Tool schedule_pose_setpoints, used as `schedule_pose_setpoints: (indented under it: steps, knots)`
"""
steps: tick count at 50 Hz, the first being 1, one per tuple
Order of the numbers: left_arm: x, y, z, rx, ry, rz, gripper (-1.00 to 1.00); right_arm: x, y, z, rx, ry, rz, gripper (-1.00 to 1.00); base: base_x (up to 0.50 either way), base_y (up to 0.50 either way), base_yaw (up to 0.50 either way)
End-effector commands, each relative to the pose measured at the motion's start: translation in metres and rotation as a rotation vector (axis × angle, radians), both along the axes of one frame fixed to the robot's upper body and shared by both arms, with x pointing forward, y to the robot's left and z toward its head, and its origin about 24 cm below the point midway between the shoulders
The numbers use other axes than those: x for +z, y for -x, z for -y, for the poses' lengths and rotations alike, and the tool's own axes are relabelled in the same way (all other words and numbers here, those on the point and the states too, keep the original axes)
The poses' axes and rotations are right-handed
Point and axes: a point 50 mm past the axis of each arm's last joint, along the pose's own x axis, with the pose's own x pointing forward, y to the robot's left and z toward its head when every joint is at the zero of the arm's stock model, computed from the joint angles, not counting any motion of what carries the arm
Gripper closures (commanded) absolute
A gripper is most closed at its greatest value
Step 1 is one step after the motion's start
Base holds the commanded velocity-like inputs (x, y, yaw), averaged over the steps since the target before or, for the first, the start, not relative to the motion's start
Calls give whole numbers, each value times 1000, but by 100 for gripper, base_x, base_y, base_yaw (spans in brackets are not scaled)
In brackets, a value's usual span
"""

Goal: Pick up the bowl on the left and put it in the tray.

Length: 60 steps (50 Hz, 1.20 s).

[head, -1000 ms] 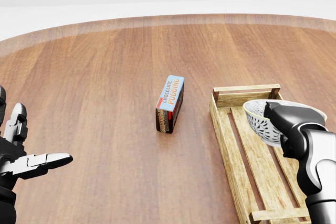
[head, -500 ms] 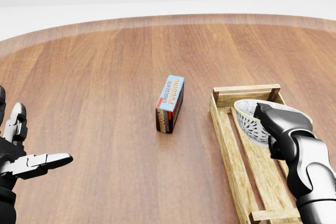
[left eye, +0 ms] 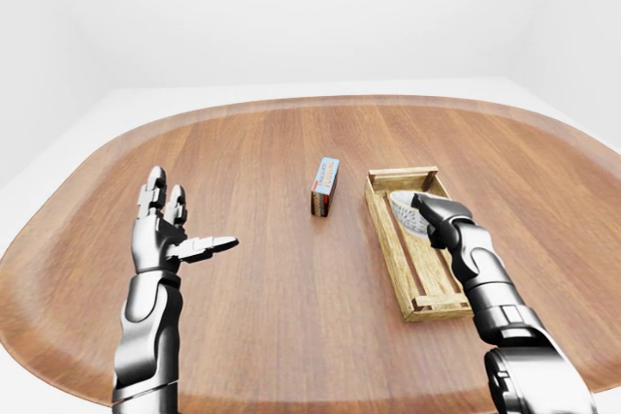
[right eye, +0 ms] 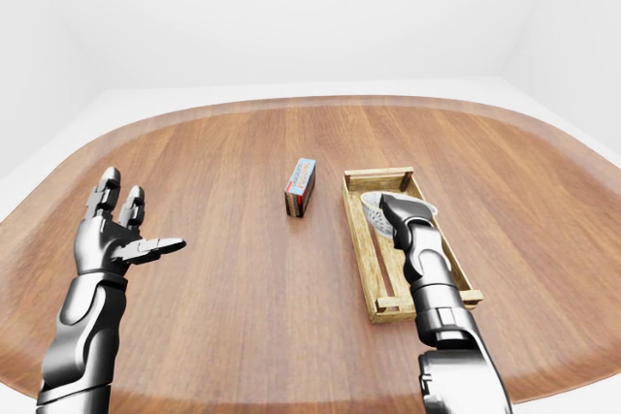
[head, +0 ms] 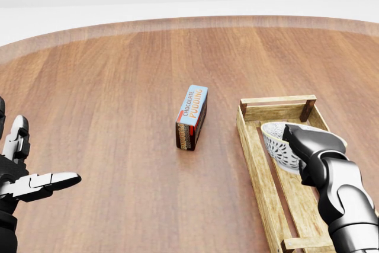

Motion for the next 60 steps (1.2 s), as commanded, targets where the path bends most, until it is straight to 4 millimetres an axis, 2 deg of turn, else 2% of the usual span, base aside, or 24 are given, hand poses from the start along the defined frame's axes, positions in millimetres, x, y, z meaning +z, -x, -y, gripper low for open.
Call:
schedule_pose_setpoints:
  steps: [1,15,16,17,18,35,44,48,50,52,53,58,60]
  knots:
    - [0,0,-1,1,2,1,-100,0,-1,0,-6,-11,10,100,0,0,0]
    - [0,0,0,-1,1,1,-100,-6,-2,-3,-9,-42,0,100,0,0,0]
    - [1,1,0,-1,3,5,-100,-5,-2,-4,-6,-41,1,74,0,0,0]
    - [1,1,0,-1,3,6,-100,-5,-2,-4,-5,-40,1,11,0,0,0]
    - [1,0,0,-2,3,4,-100,-6,-3,-4,-9,-56,-2,-100,0,0,0]
    - [3,2,0,-3,2,14,-100,-14,7,-3,-18,-104,-17,-100,0,0,0]
    - [1,2,1,-5,1,7,-100,-2,7,-10,26,-90,-15,-100,0,0,0]
    - [2,2,1,-5,1,9,-100,18,8,-16,66,-50,1,-100,0,0,0]
    - [1,1,1,-5,2,7,-100,38,11,-24,107,-16,3,-100,0,0,0]
    - [1,1,1,-5,1,7,-100,45,13,-26,112,9,-1,-100,0,0,0]
    - [2,1,2,-6,1,9,-100,58,15,-30,125,60,6,-100,0,0,0]
    - [2,1,2,-5,1,12,-100,97,21,-39,107,186,178,-100,0,0,0]
    - [4,2,2,-5,1,18,-100,100,21,-40,98,186,196,-100,0,0,0]
